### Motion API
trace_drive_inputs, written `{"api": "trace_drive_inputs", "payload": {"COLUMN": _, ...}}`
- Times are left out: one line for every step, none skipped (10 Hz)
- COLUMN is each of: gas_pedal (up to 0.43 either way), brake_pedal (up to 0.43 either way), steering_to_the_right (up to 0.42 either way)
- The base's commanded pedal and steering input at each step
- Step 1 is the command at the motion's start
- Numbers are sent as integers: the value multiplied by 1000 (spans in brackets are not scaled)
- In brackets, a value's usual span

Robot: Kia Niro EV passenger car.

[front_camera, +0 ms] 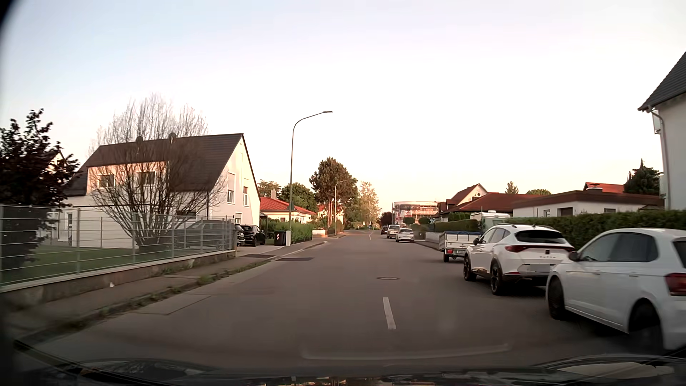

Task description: Follow the waypoints while adhering to traffic rules and regulations

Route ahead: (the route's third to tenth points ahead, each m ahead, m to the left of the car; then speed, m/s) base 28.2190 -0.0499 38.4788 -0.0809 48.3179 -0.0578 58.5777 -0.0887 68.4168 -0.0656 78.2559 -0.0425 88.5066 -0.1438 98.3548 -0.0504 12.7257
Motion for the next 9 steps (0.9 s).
{"api": "trace_drive_inputs", "payload": {"gas_pedal": 209, "brake_pedal": 12, "steering_to_the_right": 5}}
{"api": "trace_drive_inputs", "payload": {"gas_pedal": 209, "brake_pedal": 18, "steering_to_the_right": 5}}
{"api": "trace_drive_inputs", "payload": {"gas_pedal": 197, "brake_pedal": 12, "steering_to_the_right": 4}}
{"api": "trace_drive_inputs", "payload": {"gas_pedal": 177, "brake_pedal": 12, "steering_to_the_right": 4}}
{"api": "trace_drive_inputs", "payload": {"gas_pedal": 157, "brake_pedal": 18, "steering_to_the_right": 4}}
{"api": "trace_drive_inputs", "payload": {"gas_pedal": 138, "brake_pedal": 18, "steering_to_the_right": 4}}
{"api": "trace_drive_inputs", "payload": {"gas_pedal": 138, "brake_pedal": 18, "steering_to_the_right": 5}}
{"api": "trace_drive_inputs", "payload": {"gas_pedal": 138, "brake_pedal": 18, "steering_to_the_right": 4}}
{"api": "trace_drive_inputs", "payload": {"gas_pedal": 130, "brake_pedal": 12, "steering_to_the_right": 4}}
